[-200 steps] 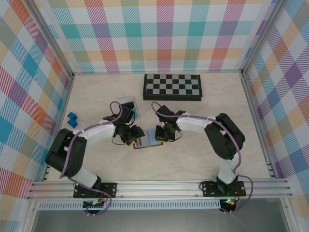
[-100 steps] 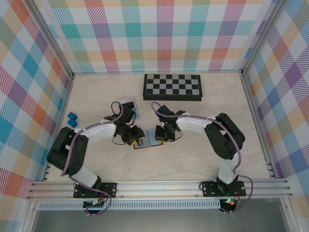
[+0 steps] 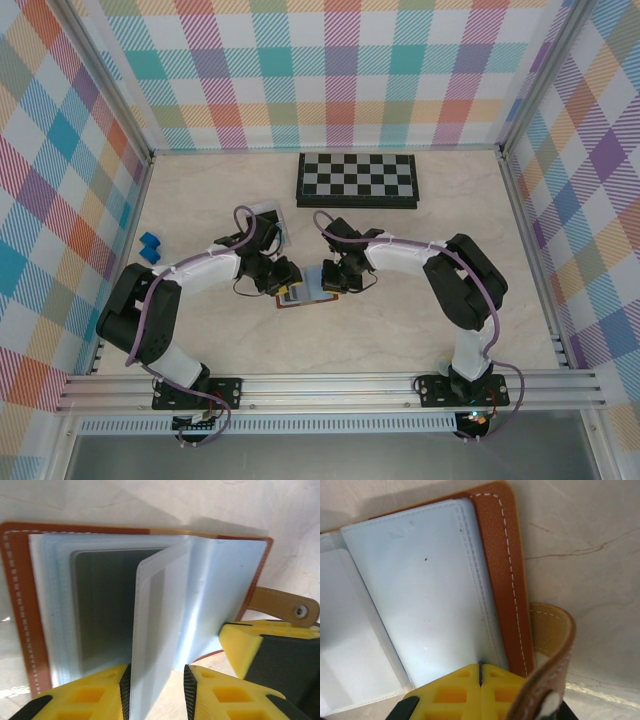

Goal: Take the credit cards out of the card holder

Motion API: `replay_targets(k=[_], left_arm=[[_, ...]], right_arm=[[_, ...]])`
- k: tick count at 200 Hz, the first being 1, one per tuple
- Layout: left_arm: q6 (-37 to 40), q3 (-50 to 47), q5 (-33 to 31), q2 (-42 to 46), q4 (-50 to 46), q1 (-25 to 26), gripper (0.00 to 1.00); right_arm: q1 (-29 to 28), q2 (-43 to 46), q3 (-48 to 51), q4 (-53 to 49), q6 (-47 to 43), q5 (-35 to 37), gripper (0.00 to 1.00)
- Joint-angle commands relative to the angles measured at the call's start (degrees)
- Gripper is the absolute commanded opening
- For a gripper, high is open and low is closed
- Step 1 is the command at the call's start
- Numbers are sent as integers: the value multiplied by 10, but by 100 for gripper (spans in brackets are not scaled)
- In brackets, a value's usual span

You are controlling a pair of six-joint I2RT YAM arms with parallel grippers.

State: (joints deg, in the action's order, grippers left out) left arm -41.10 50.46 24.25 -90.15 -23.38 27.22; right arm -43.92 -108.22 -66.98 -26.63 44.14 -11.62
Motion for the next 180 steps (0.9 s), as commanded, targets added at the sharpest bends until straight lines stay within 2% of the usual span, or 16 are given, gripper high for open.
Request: replay_targets(k=[1,37,74,107,126,153,180], left_arm=[[0,9,51,11,38,-2,34],[-40,1,98,-13,121,11,37],[-78,7,113,-39,172,15,41],[-88,17,93,-49,169,15,43],[-107,12,88,-52,192,15,40],[-121,6,55,-26,175,12,36],[-112,-11,15,18,136,5,34]], right_arm=[[-6,-19,6,-12,-5,1,6],[-6,-3,6,3,-3,-2,6],[-6,42,31,15,15,28,6],[-6,127,94,17,39,84,7],[-6,178,123,18,37,96,9],[-6,212,122,2,8,79,9],[-6,209,96,-4,-21,36,8]])
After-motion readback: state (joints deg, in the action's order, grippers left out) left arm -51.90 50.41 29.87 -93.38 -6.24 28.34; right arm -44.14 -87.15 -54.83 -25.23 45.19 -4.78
